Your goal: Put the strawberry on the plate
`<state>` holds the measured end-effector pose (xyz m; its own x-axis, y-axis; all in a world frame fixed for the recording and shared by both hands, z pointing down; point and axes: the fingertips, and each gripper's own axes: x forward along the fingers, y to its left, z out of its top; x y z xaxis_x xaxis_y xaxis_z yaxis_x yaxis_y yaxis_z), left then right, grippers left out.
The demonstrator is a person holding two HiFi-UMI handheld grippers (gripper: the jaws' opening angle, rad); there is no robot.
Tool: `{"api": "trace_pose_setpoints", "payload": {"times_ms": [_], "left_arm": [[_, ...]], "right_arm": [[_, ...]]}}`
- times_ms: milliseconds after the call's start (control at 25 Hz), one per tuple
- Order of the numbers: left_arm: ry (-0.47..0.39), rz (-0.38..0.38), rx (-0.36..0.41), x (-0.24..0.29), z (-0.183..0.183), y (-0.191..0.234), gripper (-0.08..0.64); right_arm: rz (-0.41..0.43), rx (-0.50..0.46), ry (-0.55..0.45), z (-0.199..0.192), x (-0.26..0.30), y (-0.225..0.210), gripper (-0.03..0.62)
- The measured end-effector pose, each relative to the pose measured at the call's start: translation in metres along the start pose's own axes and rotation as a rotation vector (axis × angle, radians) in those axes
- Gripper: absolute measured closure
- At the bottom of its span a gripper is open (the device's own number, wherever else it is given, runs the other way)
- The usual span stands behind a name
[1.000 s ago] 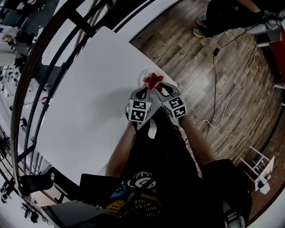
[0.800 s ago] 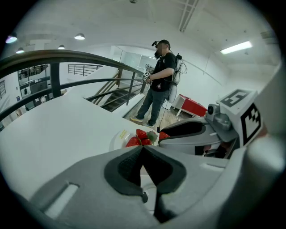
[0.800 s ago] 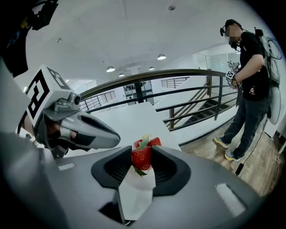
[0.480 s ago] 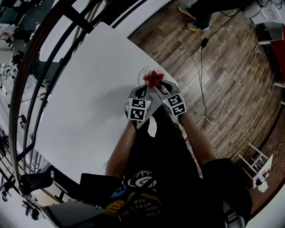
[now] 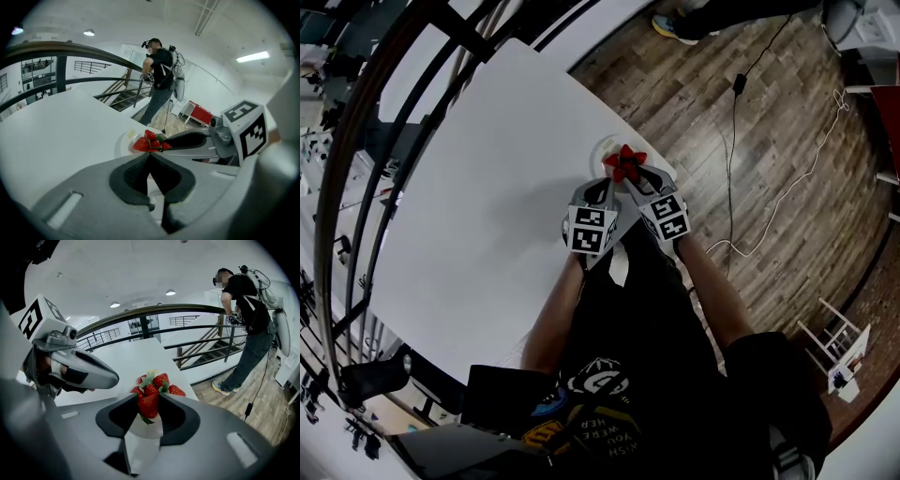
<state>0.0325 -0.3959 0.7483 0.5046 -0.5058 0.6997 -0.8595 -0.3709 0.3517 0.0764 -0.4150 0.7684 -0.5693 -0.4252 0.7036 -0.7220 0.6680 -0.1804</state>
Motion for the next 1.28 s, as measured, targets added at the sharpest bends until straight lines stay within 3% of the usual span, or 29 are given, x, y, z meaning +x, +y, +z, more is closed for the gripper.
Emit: {"api": "trace_pose_setpoints", "payload": {"times_ms": [880, 1280], "left_arm": [[-0.020, 0.011, -0.006, -0.012, -0.006, 0.003, 0.555], [-0.079, 0.008, 0.045, -0.037, 0.014, -0.015, 0.555]], "right_arm": [[-0.009, 0.015, -0.090, 0.005, -0.007, 0.005, 0.394], [-0.072, 0.027, -0.207, 0.032, -0.061, 0.008, 0.396]]}}
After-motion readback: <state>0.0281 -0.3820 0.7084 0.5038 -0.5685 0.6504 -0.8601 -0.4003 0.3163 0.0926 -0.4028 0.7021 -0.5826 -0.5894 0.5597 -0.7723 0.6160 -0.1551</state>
